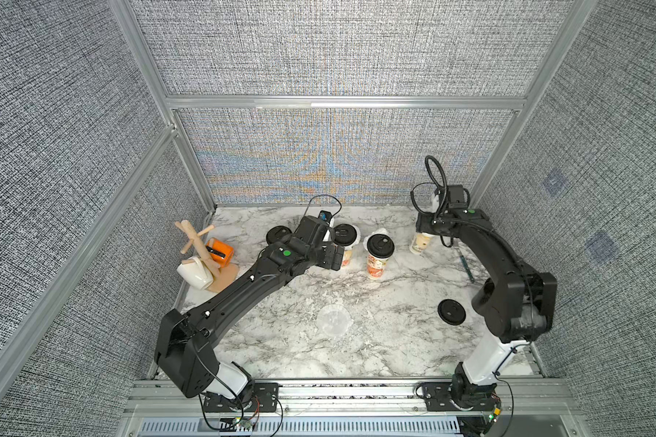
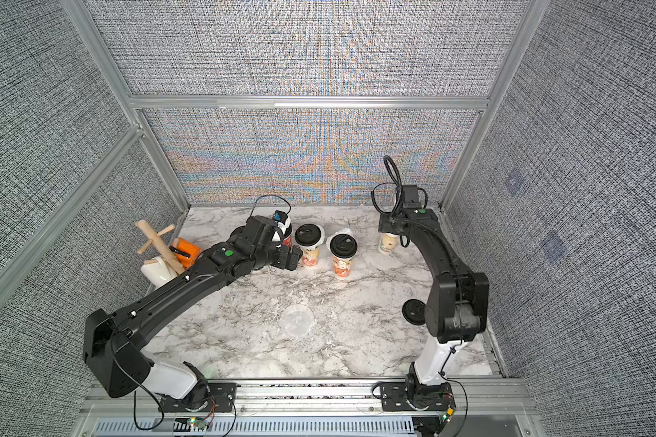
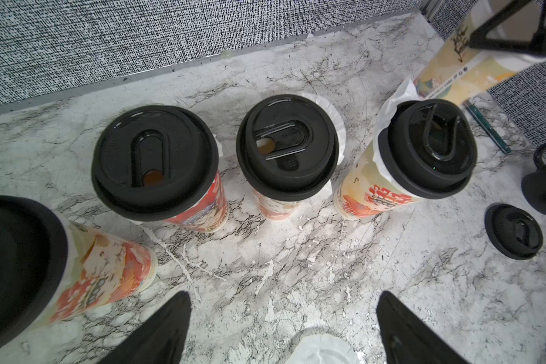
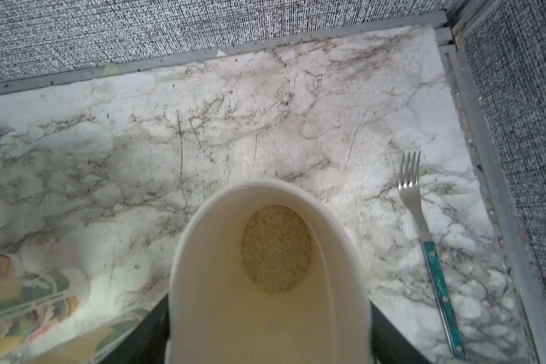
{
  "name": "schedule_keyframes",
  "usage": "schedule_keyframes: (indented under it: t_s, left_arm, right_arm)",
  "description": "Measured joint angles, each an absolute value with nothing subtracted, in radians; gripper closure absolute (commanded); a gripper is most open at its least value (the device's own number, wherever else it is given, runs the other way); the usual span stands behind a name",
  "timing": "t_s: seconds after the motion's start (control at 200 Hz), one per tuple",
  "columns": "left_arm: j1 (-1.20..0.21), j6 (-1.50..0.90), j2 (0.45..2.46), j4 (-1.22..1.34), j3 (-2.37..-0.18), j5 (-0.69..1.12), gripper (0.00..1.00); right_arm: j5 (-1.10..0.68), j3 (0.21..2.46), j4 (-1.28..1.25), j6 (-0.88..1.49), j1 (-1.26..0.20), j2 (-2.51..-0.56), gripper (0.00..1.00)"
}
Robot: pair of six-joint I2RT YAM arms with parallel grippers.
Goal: Put the leak-proof paper on the milk tea cups
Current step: Move the cup to the center of the board.
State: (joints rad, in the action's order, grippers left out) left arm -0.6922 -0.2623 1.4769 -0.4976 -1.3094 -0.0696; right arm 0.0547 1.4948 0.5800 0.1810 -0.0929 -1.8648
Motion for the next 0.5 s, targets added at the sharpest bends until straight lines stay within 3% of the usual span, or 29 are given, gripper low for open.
schedule_keyframes:
  t_s: [0.25,0.5]
  left_arm:
    - [-0.692,-0.27,1.46,-0.556,-1.322,-0.046,0.06]
    - [-0.691,-0.304,1.392,-0.597,-1.287,-0.041,0.06]
  right_arm:
    - [0.09,1.158,0.614,0.231,-0.253,-1.496,0.28]
    - [0.125,0.982,0.728,0.36,-0.554,-1.196,0.28]
